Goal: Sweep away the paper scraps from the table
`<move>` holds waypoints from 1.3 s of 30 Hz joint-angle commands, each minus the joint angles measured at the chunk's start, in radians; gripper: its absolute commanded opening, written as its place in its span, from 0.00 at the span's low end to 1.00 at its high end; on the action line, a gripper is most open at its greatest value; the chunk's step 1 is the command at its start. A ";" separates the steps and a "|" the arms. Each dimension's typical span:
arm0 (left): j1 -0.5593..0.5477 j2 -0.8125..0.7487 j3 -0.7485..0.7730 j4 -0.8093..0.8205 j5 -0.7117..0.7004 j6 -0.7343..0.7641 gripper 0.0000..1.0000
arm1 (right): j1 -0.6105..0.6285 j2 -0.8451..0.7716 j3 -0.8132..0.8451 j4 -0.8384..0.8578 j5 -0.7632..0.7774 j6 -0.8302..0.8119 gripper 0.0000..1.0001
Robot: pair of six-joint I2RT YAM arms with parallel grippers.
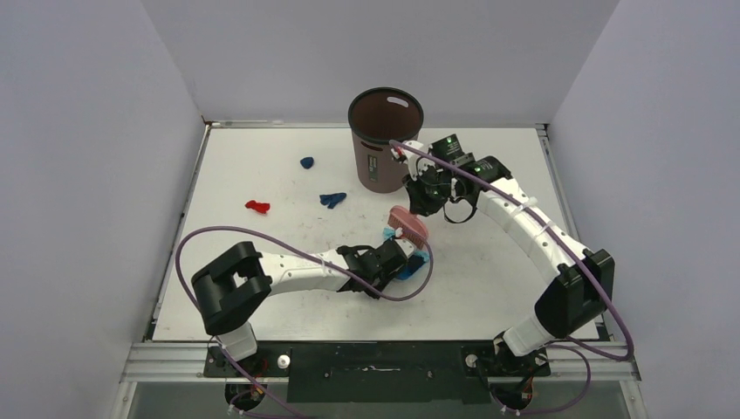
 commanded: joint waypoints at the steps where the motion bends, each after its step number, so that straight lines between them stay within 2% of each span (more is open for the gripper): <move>1: -0.024 -0.050 -0.040 0.144 -0.053 0.008 0.00 | -0.053 -0.074 0.077 -0.016 0.003 0.031 0.05; 7: -0.036 -0.072 -0.089 0.247 -0.101 0.017 0.00 | -0.147 -0.081 0.153 -0.078 0.006 -0.020 0.05; 12: -0.036 -0.069 -0.087 0.254 -0.114 0.026 0.00 | -0.212 -0.117 0.196 -0.083 0.043 -0.049 0.05; 17: -0.046 -0.106 -0.094 0.244 -0.137 0.029 0.00 | -0.302 -0.153 0.087 -0.009 0.073 -0.062 0.05; 22: -0.058 -0.193 -0.107 0.217 -0.183 0.034 0.00 | -0.449 -0.158 -0.039 0.098 0.040 -0.063 0.05; 27: -0.061 -0.294 -0.094 0.155 -0.226 0.046 0.00 | -0.543 -0.137 -0.113 0.148 -0.017 -0.059 0.05; 39: -0.060 -0.376 0.063 -0.073 -0.295 0.070 0.00 | -0.564 -0.121 -0.311 0.252 -0.214 0.021 0.05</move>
